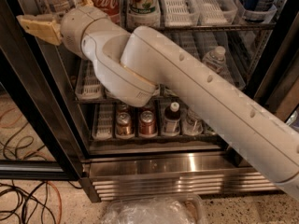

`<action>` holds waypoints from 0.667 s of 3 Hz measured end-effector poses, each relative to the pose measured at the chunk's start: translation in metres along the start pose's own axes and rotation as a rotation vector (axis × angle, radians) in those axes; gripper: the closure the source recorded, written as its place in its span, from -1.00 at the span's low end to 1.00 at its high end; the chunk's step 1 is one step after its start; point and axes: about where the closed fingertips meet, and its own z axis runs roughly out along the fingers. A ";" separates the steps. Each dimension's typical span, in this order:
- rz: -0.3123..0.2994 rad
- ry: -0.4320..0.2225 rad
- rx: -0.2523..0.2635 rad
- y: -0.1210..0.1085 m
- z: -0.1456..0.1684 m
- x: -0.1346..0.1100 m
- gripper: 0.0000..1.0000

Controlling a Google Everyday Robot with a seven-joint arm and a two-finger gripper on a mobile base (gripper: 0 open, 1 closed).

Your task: Pick blue plastic bottle from top shelf of fridge

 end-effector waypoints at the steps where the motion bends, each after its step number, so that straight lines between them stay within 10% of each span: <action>1: 0.026 -0.001 0.055 0.006 0.003 0.002 -0.62; 2: 0.019 -0.005 0.068 0.007 0.005 0.002 -0.60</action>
Offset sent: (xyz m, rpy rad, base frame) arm -0.0118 0.0203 -0.0044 0.0304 -0.0415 -0.1567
